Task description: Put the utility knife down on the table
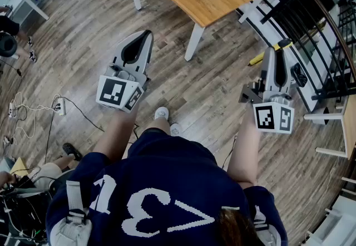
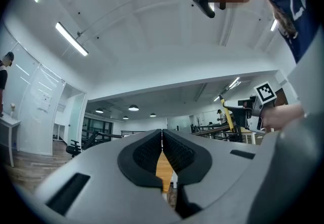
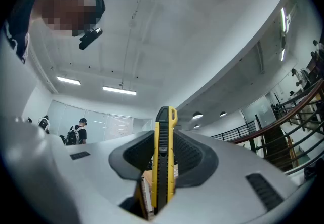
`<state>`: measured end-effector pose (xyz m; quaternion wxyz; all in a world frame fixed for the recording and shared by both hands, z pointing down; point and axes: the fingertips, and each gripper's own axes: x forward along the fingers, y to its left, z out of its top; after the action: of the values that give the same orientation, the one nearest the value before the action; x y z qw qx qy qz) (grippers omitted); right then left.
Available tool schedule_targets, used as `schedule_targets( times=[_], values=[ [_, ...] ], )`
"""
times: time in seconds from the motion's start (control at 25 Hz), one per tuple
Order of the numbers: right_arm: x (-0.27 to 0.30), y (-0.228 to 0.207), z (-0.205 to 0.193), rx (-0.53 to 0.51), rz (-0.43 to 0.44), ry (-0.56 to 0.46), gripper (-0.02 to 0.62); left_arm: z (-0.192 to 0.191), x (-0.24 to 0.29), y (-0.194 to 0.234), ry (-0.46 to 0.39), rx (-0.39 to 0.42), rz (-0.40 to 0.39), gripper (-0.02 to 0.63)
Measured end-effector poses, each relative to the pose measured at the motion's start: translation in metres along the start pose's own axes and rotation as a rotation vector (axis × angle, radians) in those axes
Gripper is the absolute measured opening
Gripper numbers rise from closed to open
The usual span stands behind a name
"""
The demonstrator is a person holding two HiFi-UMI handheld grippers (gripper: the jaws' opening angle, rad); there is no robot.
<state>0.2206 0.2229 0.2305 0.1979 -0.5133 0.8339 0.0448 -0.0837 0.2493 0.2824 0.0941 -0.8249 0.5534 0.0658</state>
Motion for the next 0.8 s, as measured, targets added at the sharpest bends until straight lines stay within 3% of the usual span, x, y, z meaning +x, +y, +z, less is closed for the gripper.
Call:
schedule_targets(
  times=[0.32,0.52,0.8],
  values=[
    [-0.023,0.003,0.012,-0.011,0.005,-0.020,0.124,0.005,-0.016,-0.021,-0.010,0.003,0.005,0.018],
    [-0.025,0.004,0.015,0.076,0.034,-0.034,0.124,0.009,-0.016,-0.022,-0.017,0.008,0.019,0.018],
    [-0.010,-0.002,0.006,0.050,0.026,-0.026,0.124,0.002,0.000,-0.015,-0.004,-0.001,0.014,0.018]
  ],
)
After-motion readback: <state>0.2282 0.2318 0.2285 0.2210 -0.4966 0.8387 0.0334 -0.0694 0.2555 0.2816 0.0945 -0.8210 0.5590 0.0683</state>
